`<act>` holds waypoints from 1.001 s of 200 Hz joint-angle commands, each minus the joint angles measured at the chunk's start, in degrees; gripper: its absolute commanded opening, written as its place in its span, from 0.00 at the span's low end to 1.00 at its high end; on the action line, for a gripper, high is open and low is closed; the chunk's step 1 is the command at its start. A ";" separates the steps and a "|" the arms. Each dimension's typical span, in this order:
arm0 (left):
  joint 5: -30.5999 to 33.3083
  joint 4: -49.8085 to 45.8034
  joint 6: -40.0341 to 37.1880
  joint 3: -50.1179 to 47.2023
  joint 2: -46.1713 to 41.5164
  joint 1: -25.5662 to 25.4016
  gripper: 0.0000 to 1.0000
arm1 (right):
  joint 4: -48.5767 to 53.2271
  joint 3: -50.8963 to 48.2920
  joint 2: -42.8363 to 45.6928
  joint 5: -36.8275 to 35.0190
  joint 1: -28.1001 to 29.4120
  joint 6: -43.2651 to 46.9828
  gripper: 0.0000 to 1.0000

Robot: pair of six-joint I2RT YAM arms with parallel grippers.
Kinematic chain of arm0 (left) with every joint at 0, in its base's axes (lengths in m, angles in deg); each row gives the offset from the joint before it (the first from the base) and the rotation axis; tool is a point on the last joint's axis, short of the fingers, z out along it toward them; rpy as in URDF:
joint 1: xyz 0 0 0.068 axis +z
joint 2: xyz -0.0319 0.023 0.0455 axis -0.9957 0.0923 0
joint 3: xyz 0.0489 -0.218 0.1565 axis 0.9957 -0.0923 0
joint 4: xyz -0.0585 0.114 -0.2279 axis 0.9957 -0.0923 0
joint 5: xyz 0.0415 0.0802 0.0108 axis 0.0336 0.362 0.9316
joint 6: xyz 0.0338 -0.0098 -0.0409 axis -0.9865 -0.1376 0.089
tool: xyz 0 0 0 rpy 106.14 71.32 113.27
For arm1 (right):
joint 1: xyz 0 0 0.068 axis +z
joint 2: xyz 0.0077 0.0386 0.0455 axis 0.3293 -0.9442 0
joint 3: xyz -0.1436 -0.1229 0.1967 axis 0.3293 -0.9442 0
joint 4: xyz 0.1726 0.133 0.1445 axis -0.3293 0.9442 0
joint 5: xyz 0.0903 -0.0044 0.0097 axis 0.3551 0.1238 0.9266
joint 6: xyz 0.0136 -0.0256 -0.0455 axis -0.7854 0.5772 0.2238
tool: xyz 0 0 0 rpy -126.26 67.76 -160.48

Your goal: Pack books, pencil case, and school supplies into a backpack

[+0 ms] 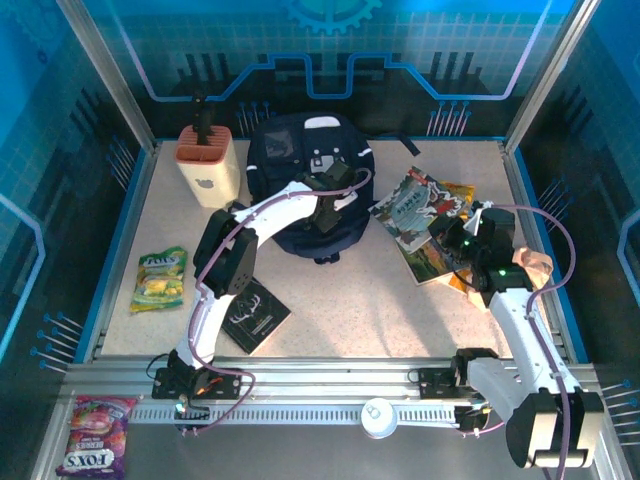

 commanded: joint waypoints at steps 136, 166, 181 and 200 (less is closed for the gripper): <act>-4.50 8.39 10.05 -2.57 -17.98 -0.79 0.00 | 7.52 3.03 7.13 1.37 -1.95 1.15 0.00; -4.87 12.47 13.65 -3.24 -20.20 -1.17 0.00 | 4.12 1.43 7.67 6.18 -1.71 -3.80 0.00; -5.07 14.38 14.92 -3.24 -20.45 -1.44 0.00 | 3.80 1.25 8.28 6.40 -1.51 -4.77 0.00; -4.66 15.32 15.65 -2.56 -19.89 -2.01 0.00 | 3.99 1.40 9.07 6.10 -1.34 -4.91 0.00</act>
